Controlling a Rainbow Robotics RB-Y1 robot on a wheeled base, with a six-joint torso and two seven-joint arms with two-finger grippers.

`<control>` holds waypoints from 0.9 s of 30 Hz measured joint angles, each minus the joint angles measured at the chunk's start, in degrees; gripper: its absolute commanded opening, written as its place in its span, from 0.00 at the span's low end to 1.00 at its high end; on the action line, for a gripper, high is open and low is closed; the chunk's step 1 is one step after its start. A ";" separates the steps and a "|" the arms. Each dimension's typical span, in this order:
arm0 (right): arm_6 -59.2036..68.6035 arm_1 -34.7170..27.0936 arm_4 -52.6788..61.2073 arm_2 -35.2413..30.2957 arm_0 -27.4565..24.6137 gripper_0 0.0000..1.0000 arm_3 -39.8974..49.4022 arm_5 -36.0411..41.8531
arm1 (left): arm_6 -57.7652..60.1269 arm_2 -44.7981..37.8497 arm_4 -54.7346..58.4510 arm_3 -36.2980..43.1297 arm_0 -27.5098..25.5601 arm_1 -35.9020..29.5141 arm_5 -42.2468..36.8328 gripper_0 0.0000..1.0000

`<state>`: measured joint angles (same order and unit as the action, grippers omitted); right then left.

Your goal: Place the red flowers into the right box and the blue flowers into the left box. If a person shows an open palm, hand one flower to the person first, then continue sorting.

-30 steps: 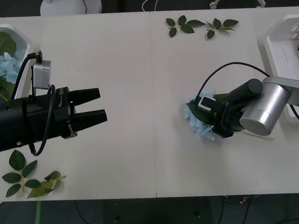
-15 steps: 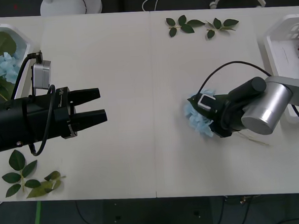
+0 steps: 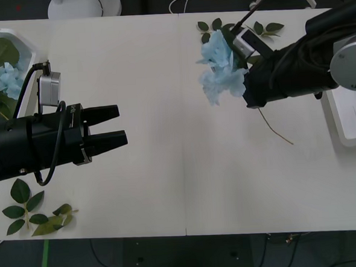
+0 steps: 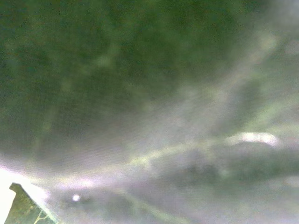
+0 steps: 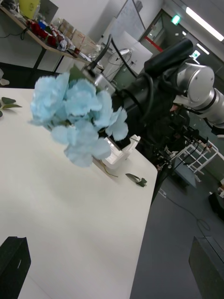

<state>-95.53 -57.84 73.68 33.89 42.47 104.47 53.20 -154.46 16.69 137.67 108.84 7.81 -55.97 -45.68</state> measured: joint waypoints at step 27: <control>-0.17 26.51 10.60 -2.37 15.73 0.00 -19.13 -9.79 | 0.00 0.00 0.01 0.03 0.01 -0.01 0.01 1.00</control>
<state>-95.71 -31.33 84.28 31.52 58.20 85.34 43.41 -154.46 16.69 137.68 108.87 7.82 -55.97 -45.68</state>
